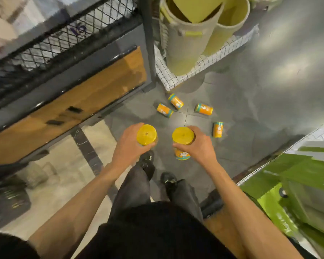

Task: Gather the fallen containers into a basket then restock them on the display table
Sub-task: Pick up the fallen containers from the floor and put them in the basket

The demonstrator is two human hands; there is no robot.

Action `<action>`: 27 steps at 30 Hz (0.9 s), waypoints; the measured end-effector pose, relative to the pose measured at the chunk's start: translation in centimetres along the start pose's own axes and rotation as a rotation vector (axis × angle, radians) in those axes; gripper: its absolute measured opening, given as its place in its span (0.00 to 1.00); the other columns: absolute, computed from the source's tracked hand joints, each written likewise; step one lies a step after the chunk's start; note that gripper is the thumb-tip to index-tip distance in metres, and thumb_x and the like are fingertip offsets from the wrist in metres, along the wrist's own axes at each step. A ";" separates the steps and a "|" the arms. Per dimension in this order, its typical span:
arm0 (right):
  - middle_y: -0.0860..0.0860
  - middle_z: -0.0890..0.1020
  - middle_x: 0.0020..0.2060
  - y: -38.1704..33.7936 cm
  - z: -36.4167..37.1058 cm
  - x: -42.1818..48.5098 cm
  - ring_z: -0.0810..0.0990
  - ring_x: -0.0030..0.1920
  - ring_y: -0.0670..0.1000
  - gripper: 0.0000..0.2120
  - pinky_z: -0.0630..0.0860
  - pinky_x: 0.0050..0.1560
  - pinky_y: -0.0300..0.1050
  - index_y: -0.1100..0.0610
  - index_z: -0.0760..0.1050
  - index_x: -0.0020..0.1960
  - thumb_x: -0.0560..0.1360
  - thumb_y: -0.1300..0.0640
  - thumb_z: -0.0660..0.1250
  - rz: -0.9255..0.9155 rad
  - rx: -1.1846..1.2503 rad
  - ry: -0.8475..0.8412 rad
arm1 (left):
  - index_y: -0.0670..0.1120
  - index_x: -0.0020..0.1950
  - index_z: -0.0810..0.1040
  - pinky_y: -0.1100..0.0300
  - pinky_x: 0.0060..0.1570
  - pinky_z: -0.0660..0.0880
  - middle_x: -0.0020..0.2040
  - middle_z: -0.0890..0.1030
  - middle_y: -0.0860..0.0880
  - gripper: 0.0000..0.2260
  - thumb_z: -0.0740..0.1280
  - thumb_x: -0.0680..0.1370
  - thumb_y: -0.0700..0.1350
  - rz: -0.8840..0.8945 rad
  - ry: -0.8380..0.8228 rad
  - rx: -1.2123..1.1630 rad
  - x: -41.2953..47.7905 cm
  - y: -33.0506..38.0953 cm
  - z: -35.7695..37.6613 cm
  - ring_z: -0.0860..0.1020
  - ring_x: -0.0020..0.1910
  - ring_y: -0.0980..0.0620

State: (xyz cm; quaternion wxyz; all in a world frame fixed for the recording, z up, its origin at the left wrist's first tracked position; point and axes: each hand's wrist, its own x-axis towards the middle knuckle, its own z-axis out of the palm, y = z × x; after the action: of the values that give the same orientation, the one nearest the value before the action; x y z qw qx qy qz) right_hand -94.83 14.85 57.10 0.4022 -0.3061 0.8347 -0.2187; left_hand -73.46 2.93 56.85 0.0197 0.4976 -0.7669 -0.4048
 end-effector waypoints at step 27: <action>0.42 0.73 0.54 -18.5 12.4 -26.5 0.74 0.54 0.40 0.31 0.73 0.48 0.32 0.40 0.70 0.60 0.62 0.46 0.82 -0.898 -0.089 -0.595 | 0.60 0.61 0.72 0.49 0.53 0.77 0.56 0.76 0.59 0.30 0.80 0.64 0.57 -0.693 1.107 -0.419 -43.8 -3.8 -6.1 0.75 0.55 0.54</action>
State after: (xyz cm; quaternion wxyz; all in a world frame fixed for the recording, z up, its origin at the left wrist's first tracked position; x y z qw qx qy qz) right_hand -65.63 18.29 75.46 0.4749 -0.6983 0.4800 -0.2375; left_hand -45.94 32.74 74.84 0.3739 0.8335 -0.3462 -0.2136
